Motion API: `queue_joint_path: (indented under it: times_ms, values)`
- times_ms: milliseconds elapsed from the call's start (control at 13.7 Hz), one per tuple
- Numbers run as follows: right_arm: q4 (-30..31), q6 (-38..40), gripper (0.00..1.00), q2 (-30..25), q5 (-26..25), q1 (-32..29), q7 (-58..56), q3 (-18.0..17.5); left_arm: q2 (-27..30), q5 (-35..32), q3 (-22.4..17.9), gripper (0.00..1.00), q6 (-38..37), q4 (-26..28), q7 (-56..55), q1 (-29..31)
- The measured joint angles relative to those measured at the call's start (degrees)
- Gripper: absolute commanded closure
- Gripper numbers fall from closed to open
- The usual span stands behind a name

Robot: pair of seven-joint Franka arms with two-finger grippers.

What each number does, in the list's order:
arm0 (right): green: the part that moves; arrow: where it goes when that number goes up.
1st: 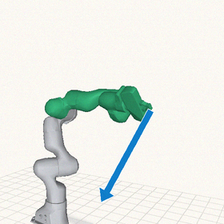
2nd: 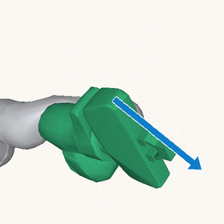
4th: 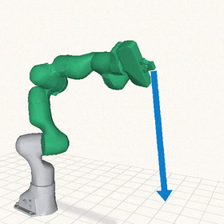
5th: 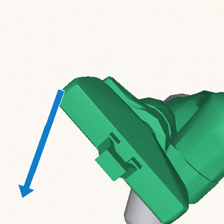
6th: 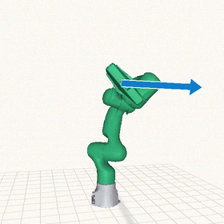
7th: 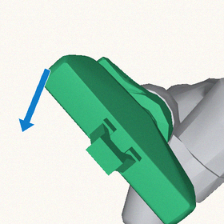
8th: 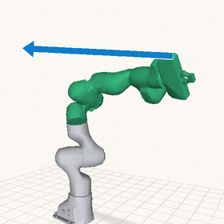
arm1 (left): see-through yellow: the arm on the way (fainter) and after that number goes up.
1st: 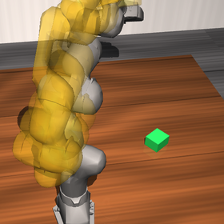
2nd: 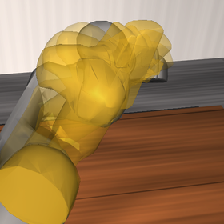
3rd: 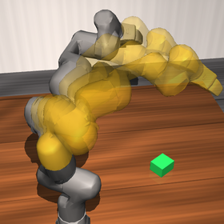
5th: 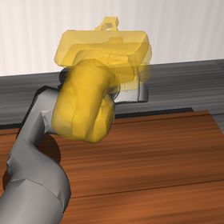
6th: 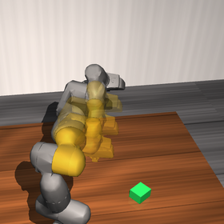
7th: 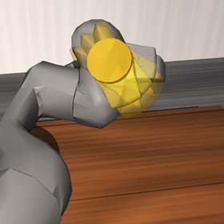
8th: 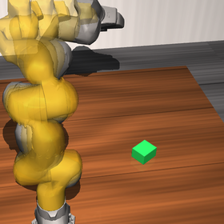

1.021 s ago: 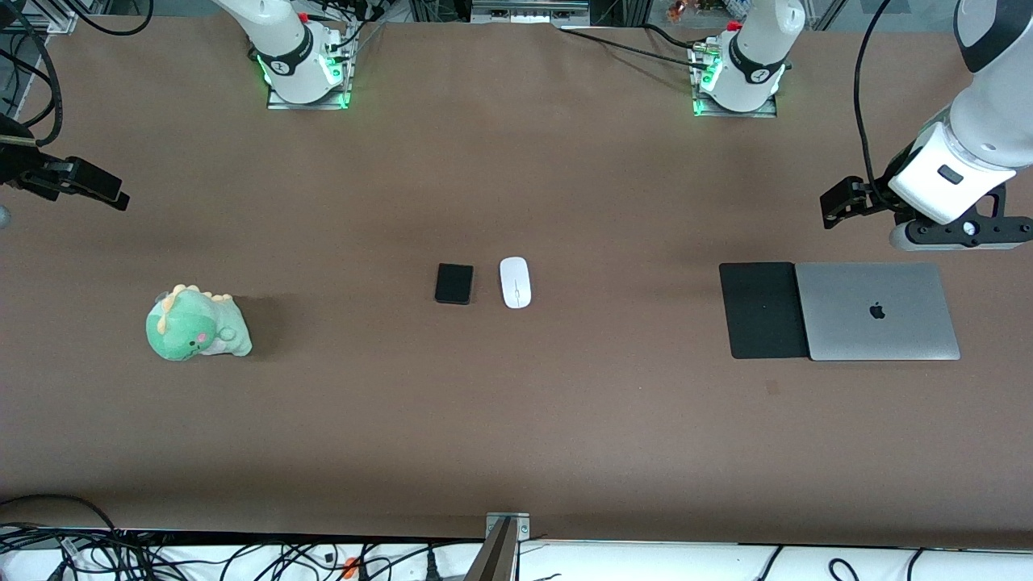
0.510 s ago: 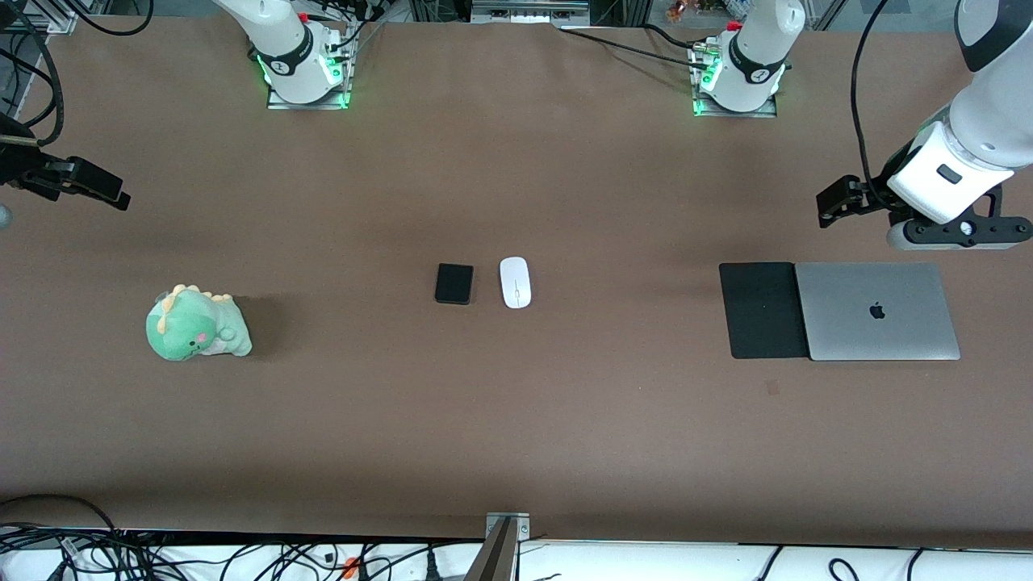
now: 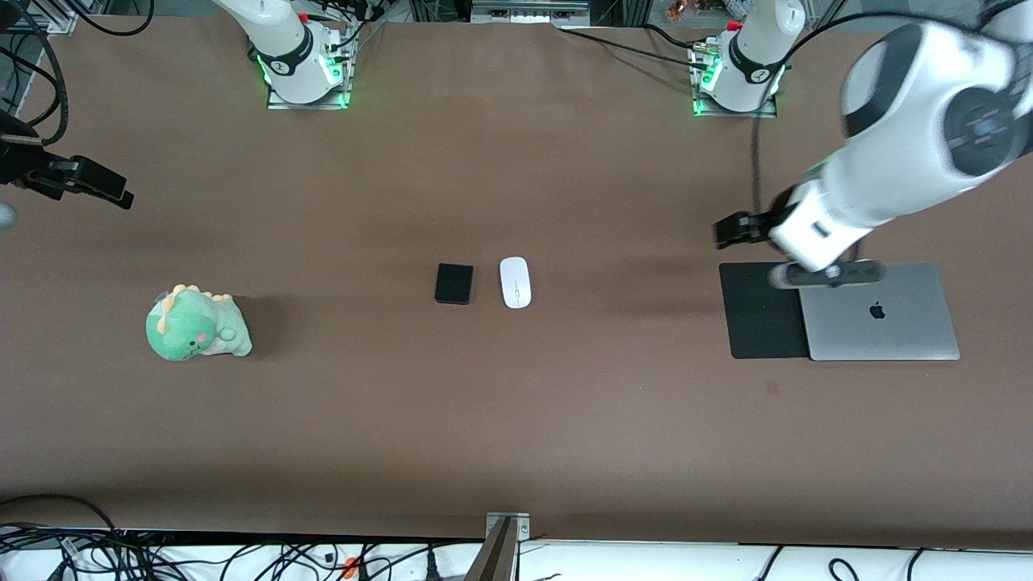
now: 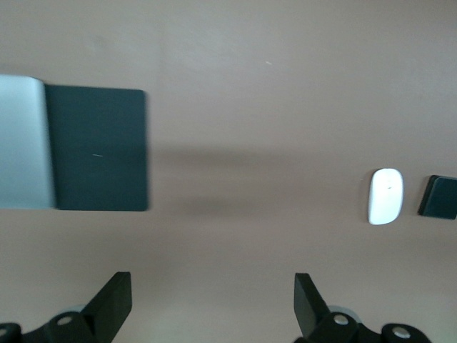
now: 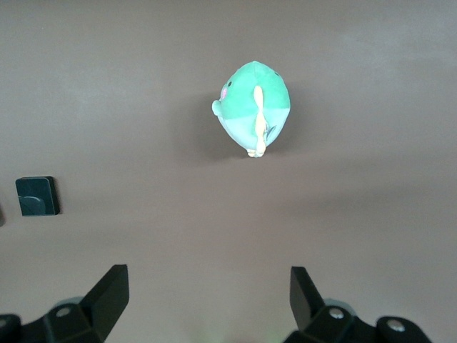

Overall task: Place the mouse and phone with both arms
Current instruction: 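Move the left gripper to the white mouse while the right gripper reaches the phone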

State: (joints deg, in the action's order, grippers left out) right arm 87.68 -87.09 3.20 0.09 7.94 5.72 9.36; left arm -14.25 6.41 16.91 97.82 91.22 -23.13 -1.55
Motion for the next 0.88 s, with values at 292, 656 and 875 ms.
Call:
queue_joint_path:
  times_ms: [292, 656, 875]
  values:
    - [0.05, 0.6, 0.0, 0.92, 0.0, 0.61, -0.09, -2.09, -8.56, 0.05, 6.86, 0.0, 11.43, 0.05, -14.13, -4.61]
    - [0.16, 0.12, 0.0, 4.67, 0.01, 5.02, 0.0, -2.7, -20.12, -3.82, 6.77, 0.0, 28.59, 0.03, -29.84, -18.19]
    - [0.23, -3.11, 0.0, 7.62, 0.48, 6.45, 0.61, -2.72, -26.98, -9.0, 6.19, 0.0, 30.98, -3.34, -34.82, -21.98]
